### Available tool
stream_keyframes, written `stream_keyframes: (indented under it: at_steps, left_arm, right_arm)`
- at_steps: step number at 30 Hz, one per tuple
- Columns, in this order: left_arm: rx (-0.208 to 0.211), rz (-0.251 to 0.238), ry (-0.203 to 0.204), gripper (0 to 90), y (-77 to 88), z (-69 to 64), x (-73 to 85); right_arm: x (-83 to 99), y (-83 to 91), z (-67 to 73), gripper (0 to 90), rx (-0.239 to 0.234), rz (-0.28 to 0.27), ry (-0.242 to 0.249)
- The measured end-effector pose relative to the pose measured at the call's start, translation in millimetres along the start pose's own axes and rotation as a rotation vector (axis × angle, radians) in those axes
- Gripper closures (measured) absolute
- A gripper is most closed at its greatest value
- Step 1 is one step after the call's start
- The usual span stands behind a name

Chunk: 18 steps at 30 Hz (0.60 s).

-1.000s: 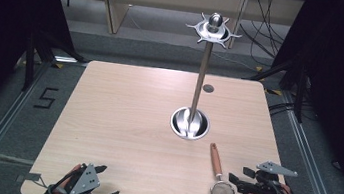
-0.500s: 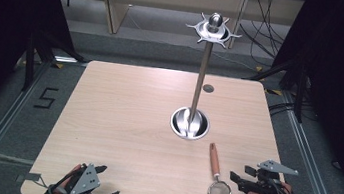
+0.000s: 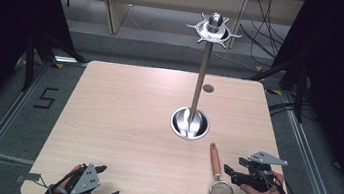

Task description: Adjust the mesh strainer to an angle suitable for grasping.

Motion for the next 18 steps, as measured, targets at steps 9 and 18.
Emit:
stream_keyframes:
  at_steps: [9, 18]
  left_arm:
    - [-0.01, 0.009, -0.008, 15.3, 0.6, 1.4, 0.7]
    - [-0.001, 0.002, 0.005, 15.3, 0.3, -0.3, 0.3]
  right_arm:
    - [-4.9, -22.6, 6.6, 37.0, -0.013, 0.059, 0.07]
    - [-2.6, -42.2, 13.6, 40.0, 0.005, 0.179, 0.113]
Point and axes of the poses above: each handheld gripper's, and its own axes: y roughly backward along the jaws, x roughly out of its underside, z roughly to its left, the point moved 9 cm from there along -y, roughly forward along the jaws, and after that the axes turned 3 degrees about -x, right-handed, at the moved point
